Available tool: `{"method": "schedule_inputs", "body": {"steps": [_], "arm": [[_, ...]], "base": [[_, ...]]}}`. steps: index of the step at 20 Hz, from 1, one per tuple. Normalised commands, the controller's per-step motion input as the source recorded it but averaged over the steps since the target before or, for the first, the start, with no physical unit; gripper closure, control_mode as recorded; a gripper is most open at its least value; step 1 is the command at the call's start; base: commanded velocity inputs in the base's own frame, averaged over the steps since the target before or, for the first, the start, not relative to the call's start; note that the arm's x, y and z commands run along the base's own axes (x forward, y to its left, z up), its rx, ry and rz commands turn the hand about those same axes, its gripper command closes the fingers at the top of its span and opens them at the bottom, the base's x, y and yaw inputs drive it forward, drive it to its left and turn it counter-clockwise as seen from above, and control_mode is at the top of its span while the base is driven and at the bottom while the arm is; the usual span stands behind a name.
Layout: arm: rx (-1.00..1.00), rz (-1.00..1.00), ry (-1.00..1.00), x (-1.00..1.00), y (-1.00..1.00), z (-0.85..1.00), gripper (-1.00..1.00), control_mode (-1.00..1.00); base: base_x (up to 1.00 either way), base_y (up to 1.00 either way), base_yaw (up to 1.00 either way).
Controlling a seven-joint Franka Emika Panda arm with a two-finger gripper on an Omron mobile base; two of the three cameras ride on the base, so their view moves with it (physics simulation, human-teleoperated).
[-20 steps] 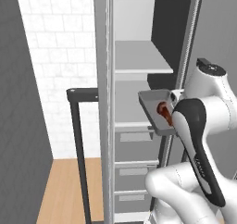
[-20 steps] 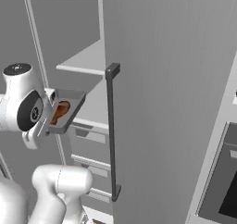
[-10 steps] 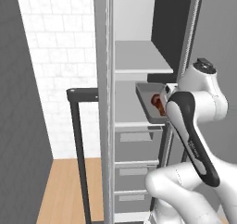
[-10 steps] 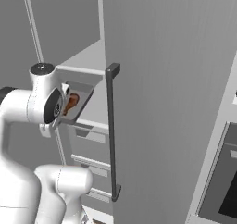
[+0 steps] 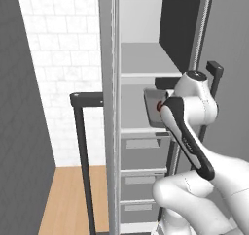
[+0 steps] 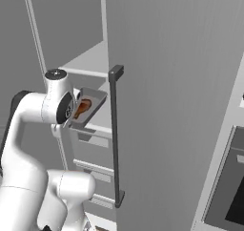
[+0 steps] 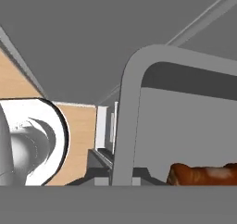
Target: Take the meat container that has the chicken drumstick and place it on the second highest rack of the freezer. Then take the vegetable container that has the sweet potato and lemon and place it on the highest rack of the freezer.
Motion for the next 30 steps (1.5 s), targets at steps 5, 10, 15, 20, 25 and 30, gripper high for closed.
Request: {"method": "schedule_inputs", "body": {"steps": [5,10,15,20,25,30], "arm": [[0.00,-0.08,0.00,0.42,0.00,-0.35,1.00,-1.00],[0.00,-0.05,0.00,0.46,0.00,-0.03,1.00,-1.00],[-0.02,0.00,-0.02,0.49,0.00,-0.22,1.00,-1.00],[-0.13,0.00,-0.12,0.31,0.00,-0.42,1.00,-1.00],[-0.06,0.00,-0.05,0.24,0.00,-0.21,1.00,-1.00],[0.00,0.00,0.00,0.39,-0.12,-0.08,1.00,-1.00]], "base": [[0.00,0.00,0.00],[0.00,0.00,0.00],[0.00,0.00,0.00],[0.00,0.00,0.00],[0.00,0.00,0.00],[0.00,0.00,0.00]]}}
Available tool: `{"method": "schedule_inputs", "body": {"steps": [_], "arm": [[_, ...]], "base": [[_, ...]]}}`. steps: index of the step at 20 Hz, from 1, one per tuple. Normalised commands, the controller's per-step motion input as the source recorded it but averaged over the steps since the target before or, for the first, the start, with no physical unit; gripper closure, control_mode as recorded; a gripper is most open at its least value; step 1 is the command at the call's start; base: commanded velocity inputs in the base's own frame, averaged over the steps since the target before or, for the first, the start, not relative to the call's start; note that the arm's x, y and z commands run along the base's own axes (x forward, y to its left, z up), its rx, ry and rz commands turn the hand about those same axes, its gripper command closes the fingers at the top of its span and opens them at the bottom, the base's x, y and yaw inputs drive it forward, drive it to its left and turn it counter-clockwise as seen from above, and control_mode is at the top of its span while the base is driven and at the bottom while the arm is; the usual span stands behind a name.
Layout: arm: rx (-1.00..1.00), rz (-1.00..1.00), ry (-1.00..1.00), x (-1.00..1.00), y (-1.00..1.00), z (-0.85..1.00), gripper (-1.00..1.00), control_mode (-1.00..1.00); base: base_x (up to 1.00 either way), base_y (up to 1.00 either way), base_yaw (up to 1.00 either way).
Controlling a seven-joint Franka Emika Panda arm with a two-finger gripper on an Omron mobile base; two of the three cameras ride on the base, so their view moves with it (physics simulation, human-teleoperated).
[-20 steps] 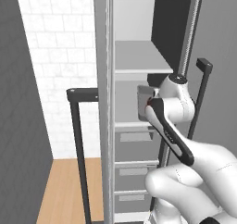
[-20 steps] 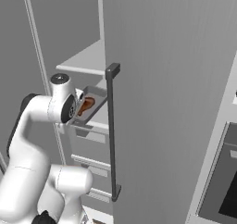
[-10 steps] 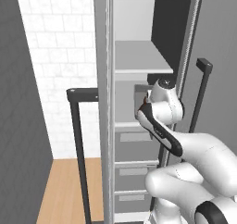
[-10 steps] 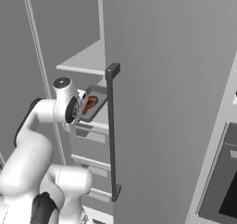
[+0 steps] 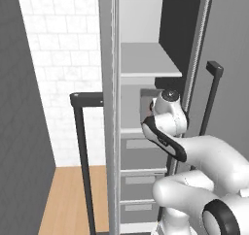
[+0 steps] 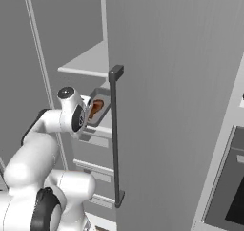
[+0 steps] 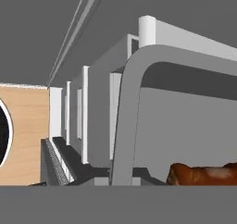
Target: Take the meat container that has the chicken drumstick and place it on the second highest rack of the freezer. Then take the vegetable container that has the sweet potato and lemon and place it on the highest rack of the freezer.
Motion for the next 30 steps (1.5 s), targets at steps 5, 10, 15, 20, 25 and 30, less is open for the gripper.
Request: {"method": "schedule_inputs", "body": {"steps": [5,10,15,20,25,30], "arm": [[0.00,-0.02,0.00,0.56,0.00,-0.05,1.00,-1.00],[-0.01,-0.02,0.00,0.61,0.00,-0.08,1.00,-1.00],[-0.02,0.00,0.00,0.53,0.00,-0.23,1.00,-1.00],[-0.03,0.00,0.00,0.37,0.00,-0.41,1.00,-1.00],[-0.02,0.00,0.00,0.24,0.00,-0.42,1.00,-1.00],[0.00,0.00,0.00,0.26,0.00,-0.32,1.00,-1.00]], "base": [[0.00,0.00,0.00],[0.00,0.00,0.00],[0.00,0.00,0.00],[0.00,0.00,0.00],[0.00,0.00,0.00],[0.00,0.00,0.00]]}}
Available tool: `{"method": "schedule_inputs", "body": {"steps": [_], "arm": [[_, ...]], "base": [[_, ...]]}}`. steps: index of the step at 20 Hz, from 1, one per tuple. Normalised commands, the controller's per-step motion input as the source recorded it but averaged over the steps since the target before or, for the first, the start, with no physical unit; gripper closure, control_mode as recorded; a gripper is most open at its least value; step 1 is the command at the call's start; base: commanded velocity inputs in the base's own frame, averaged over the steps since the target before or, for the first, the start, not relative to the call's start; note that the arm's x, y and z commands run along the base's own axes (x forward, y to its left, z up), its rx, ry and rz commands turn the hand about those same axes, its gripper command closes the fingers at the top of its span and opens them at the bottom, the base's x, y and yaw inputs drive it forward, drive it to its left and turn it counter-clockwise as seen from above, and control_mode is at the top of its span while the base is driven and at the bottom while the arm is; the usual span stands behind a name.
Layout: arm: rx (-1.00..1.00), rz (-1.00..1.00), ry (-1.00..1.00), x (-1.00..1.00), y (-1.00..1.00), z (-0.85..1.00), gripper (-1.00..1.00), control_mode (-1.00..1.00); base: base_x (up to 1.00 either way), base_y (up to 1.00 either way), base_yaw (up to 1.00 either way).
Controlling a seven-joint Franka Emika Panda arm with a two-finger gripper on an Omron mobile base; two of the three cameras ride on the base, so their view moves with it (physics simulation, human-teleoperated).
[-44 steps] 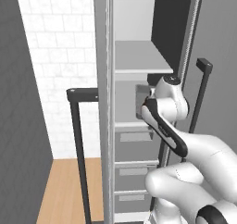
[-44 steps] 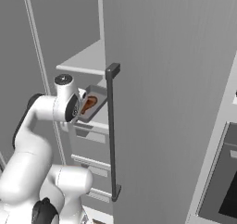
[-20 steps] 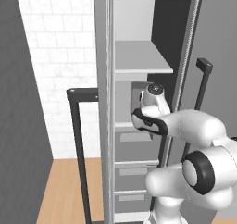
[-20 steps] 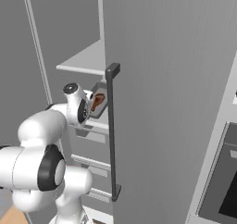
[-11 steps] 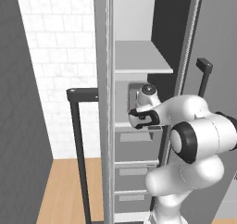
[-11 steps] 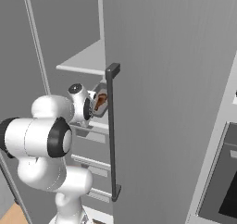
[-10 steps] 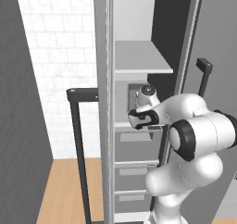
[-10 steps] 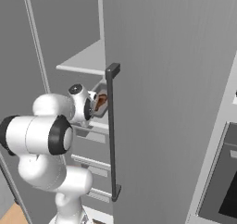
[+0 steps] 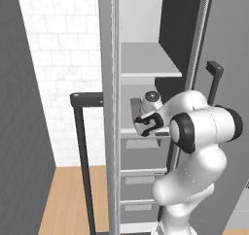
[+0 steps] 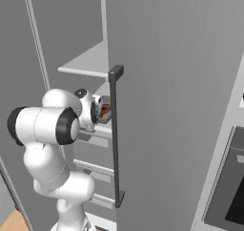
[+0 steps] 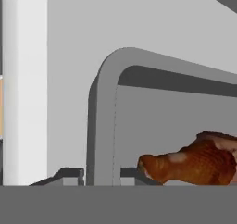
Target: Take the meat container that has the chicken drumstick and place it on the second highest rack of the freezer. Then take the vegetable container that has the sweet potato and lemon and place it on the highest rack of the freezer.
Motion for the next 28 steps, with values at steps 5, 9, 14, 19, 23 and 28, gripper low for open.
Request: {"method": "schedule_inputs", "body": {"steps": [5,9,14,19,23,28], "arm": [[0.00,-0.01,0.00,0.31,0.00,-0.11,1.00,-1.00],[0.00,-0.01,-0.01,0.28,0.00,-0.02,1.00,-1.00],[0.00,0.00,-0.02,0.04,0.00,-0.02,1.00,-1.00],[0.00,0.00,0.00,0.00,0.00,0.00,1.00,-1.00],[0.00,0.00,0.00,0.00,0.00,0.00,-1.00,-1.00],[0.00,0.00,0.00,0.00,0.00,0.00,-1.00,-1.00]], "base": [[0.00,0.00,0.00],[0.00,0.00,0.00],[0.00,0.00,0.00],[0.00,0.00,0.00],[0.00,0.00,0.00],[0.00,0.00,0.00]]}}
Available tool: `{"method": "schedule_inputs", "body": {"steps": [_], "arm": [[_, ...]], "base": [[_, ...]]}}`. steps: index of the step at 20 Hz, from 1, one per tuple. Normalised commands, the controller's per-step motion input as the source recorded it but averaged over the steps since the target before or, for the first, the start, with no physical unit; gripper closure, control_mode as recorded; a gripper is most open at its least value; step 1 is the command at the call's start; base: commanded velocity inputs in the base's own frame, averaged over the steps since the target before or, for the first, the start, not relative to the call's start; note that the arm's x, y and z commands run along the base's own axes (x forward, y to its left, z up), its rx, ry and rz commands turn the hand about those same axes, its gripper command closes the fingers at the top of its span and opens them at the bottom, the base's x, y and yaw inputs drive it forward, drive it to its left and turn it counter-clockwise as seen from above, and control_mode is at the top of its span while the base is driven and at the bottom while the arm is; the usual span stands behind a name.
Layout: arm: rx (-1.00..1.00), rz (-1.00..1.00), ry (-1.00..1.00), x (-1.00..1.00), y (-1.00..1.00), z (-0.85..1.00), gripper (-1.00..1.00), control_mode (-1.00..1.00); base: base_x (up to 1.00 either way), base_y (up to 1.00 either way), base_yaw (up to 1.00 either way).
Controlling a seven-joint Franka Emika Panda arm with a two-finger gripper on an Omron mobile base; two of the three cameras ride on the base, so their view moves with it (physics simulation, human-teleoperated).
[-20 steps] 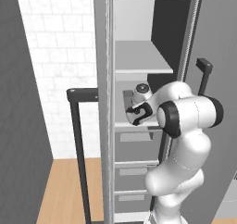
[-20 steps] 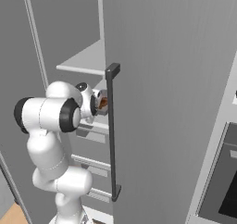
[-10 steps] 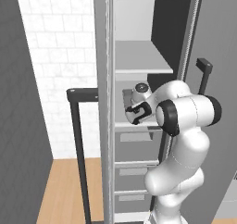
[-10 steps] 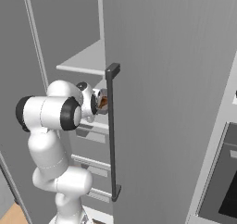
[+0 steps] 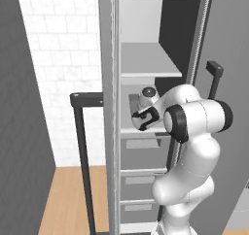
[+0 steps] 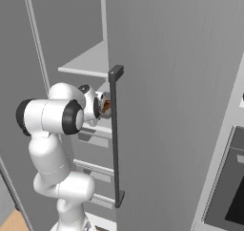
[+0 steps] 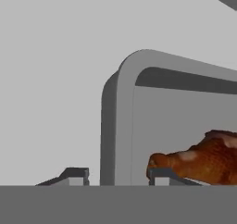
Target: Take the meat container that has the chicken drumstick and place it on the second highest rack of the freezer. Then take the vegetable container that has the sweet potato and lemon and place it on the highest rack of the freezer.
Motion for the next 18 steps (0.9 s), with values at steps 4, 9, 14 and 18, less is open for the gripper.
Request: {"method": "schedule_inputs", "body": {"steps": [4,9,14,18], "arm": [[0.00,0.00,0.00,0.00,0.00,0.00,-1.00,-1.00],[0.00,0.00,0.00,0.00,0.00,0.00,-1.00,-1.00],[0.00,-0.01,-0.01,-0.23,-0.06,0.04,-1.00,-1.00],[0.00,-0.06,-0.06,-0.44,-0.09,0.25,-1.00,-1.00]], "base": [[0.00,0.00,0.00],[0.00,0.00,0.00],[0.00,0.00,0.00],[0.00,0.00,0.00]]}}
